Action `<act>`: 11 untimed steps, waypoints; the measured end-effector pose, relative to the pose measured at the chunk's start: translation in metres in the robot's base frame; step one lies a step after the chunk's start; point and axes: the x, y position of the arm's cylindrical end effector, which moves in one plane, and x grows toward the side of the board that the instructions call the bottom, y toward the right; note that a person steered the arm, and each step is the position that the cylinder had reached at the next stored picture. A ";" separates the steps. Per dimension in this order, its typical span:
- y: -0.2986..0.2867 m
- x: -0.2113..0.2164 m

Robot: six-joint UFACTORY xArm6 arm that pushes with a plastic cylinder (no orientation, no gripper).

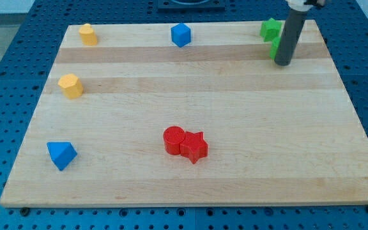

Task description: Move the triangle towards the bottom right of the hexagon

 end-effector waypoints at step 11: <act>-0.457 0.278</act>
